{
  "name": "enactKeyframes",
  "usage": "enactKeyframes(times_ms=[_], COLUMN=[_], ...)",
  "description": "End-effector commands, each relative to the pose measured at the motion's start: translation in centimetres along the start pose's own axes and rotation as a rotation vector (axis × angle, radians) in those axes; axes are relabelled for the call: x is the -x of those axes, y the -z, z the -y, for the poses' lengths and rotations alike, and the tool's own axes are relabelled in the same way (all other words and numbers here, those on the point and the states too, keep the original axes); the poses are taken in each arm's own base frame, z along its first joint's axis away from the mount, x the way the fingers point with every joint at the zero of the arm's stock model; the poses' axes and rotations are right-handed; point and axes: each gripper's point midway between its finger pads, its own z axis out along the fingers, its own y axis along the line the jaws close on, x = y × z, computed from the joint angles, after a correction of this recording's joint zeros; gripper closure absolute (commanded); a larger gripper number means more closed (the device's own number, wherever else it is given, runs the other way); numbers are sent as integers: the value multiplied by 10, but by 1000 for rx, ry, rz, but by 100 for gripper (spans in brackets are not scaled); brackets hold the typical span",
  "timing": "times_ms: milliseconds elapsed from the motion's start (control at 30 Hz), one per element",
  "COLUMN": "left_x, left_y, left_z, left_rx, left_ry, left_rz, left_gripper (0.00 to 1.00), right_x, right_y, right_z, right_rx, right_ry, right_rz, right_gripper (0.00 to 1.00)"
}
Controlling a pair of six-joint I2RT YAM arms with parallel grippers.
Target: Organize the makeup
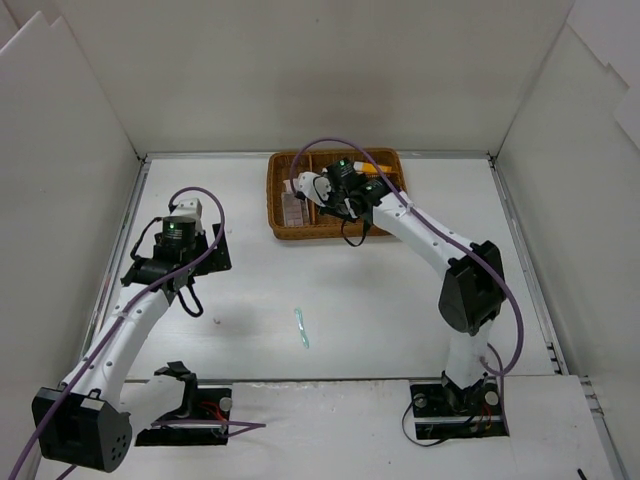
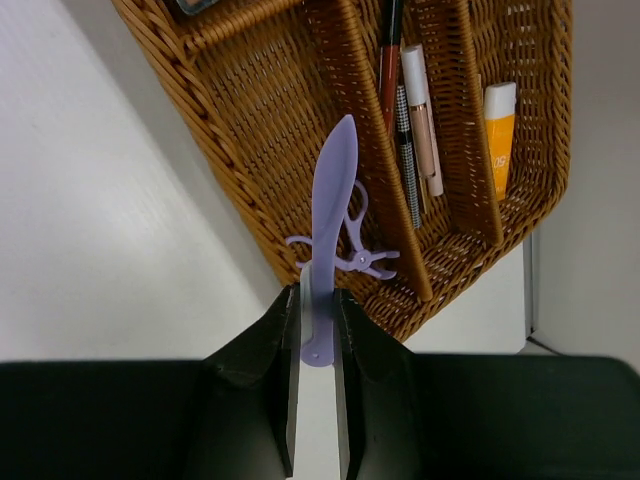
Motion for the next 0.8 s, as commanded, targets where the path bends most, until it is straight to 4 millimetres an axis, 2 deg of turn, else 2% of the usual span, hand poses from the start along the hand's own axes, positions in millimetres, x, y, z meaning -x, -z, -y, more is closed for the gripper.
enactKeyframes(times_ms=[0, 33, 200, 300, 400, 433, 567, 767], left_x=[19, 19, 18, 17, 17, 17, 19, 18], left_y=[5, 5, 5, 4, 4, 4, 3, 2], left_z=[3, 3, 3, 2, 2, 2, 4, 4], left_rx=[-18, -16, -16, -14, -10, -13, -19, -18], left_ry=[-3, -3, -4, -5, -6, -6, -5, -6], left_rz=[66, 68, 62, 59, 59, 58, 60, 57], left_gripper=[3, 3, 3, 3, 3, 3, 3, 3], right_x=[-2, -7, -6, -8, -10, -12, -14, -5], right_y=[-14, -22, -38, -48, -56, -58, -57, -32], right_z=[26, 29, 49, 54, 56, 56, 55, 53], right_rx=[-51, -45, -82, -93, -103, -104, -107, -125], right_ry=[157, 160, 176, 169, 148, 144, 140, 5], right_rz=[-43, -54, -32, -39, -41, -41, -42, 16], right_gripper=[100, 100, 97, 93, 89, 82, 71, 68])
